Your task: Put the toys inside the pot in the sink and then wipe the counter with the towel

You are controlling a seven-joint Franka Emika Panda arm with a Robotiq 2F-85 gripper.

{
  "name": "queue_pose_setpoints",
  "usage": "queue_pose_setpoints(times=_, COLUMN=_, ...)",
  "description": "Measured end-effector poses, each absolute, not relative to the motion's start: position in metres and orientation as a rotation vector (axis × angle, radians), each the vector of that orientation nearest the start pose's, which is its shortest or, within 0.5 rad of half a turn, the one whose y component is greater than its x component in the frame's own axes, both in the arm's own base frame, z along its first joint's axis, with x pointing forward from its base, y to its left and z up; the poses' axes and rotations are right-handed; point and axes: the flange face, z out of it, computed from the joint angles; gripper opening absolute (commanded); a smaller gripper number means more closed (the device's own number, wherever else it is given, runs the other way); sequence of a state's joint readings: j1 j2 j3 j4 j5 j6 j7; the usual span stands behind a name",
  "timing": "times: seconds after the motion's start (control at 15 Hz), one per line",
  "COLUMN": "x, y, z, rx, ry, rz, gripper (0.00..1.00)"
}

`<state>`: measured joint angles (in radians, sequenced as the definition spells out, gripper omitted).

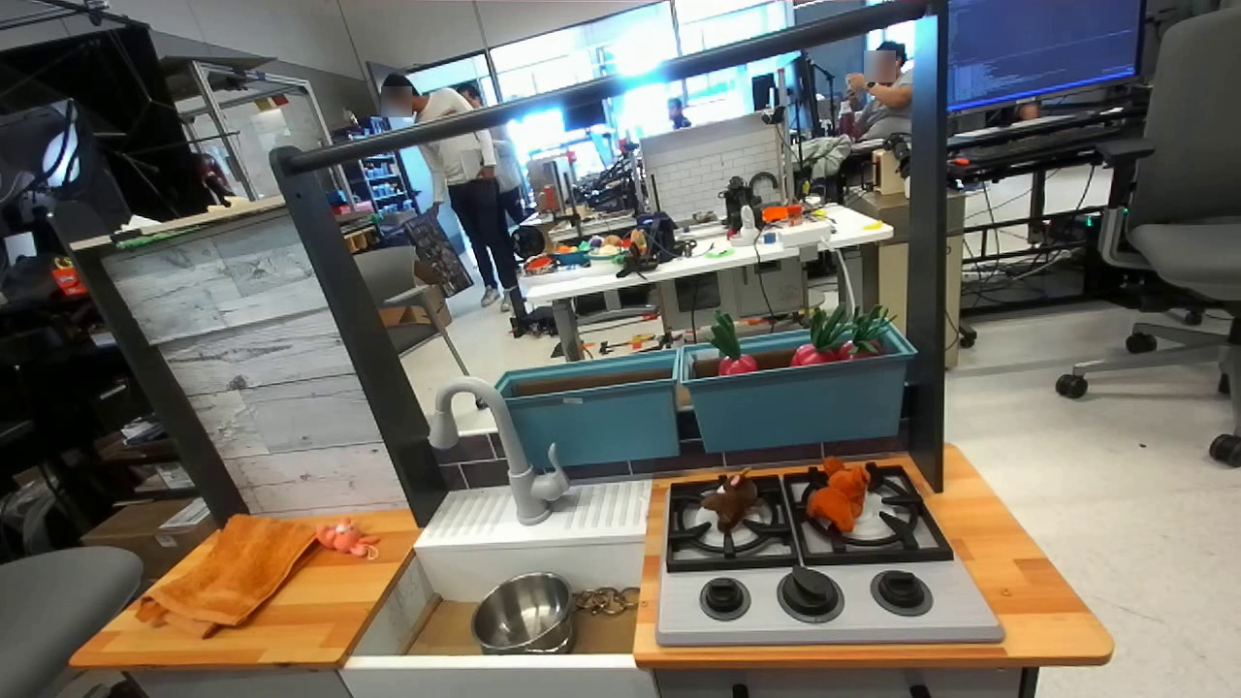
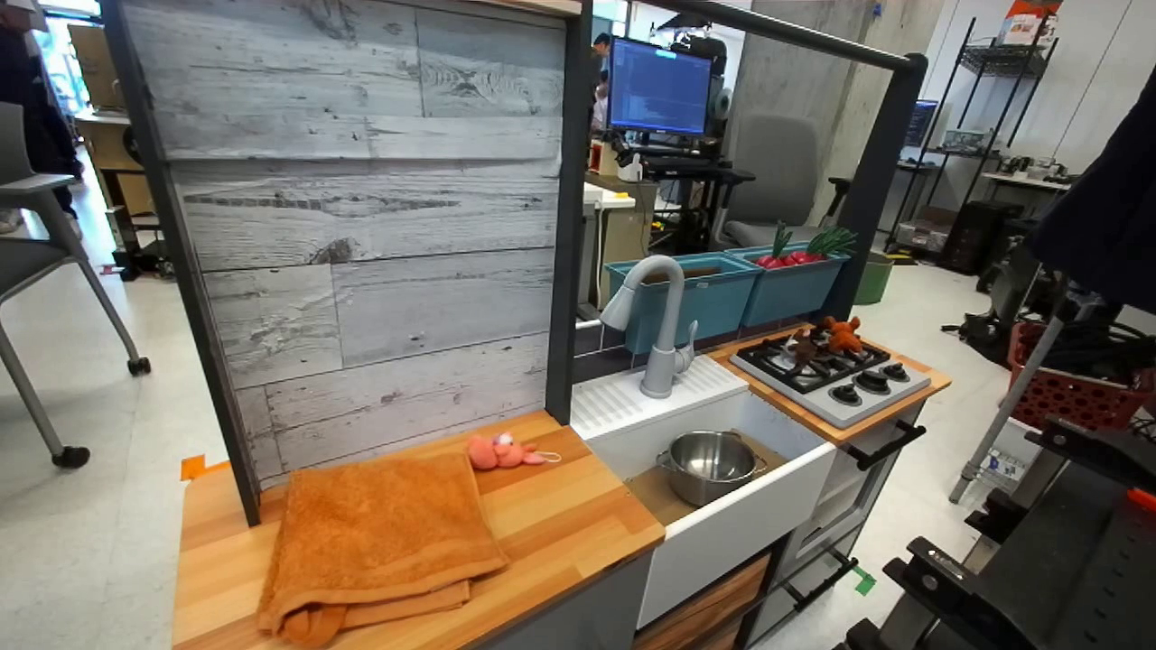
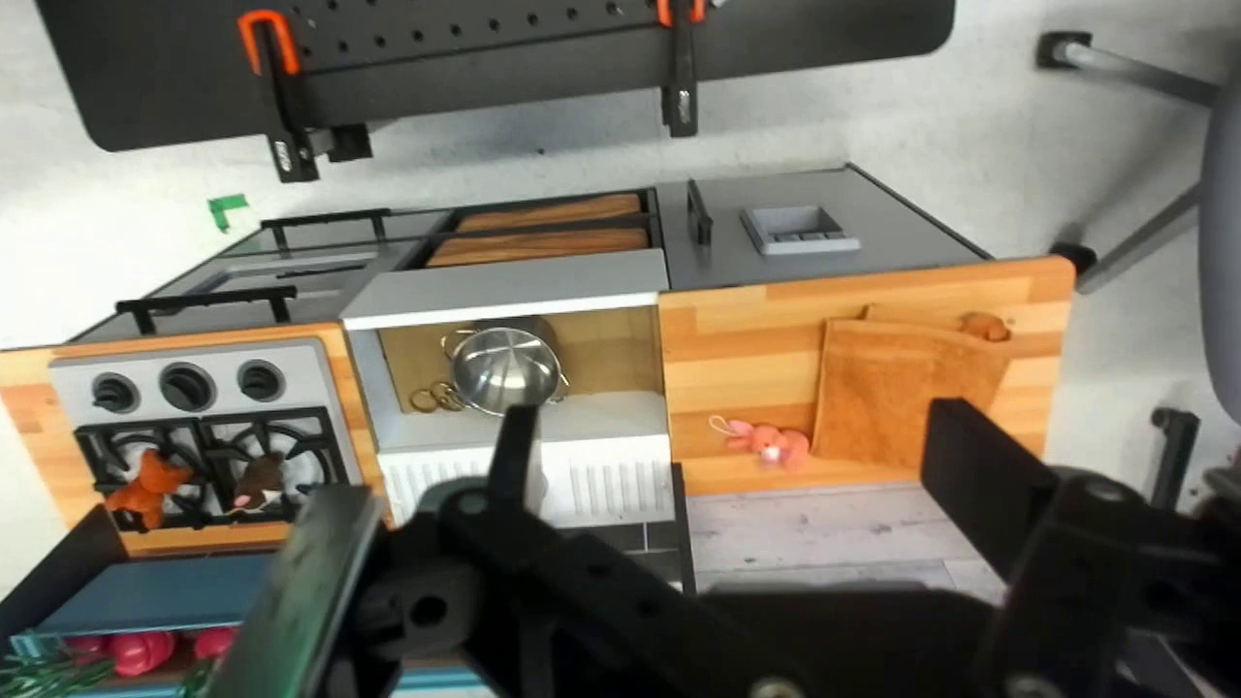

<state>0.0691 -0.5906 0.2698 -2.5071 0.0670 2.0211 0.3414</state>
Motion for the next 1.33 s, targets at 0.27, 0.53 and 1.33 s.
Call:
queue_pose_setpoints(times=0.27, x=0.379, y=0.135, z=0.435, rx=-3.101, ry=0.192, rz=-0.366, gripper=1.0)
queue_pose_setpoints(times=0.53, x=0.389, y=0.133, z=0.398, rx=-3.091, ry=0.218, rz=-0.339, gripper=1.0)
queue_pose_setpoints(times=1.33, x=0.448, y=0.098, z=0.372, rx=-2.929, ry=-0.509, rz=-0.11, gripper=1.0)
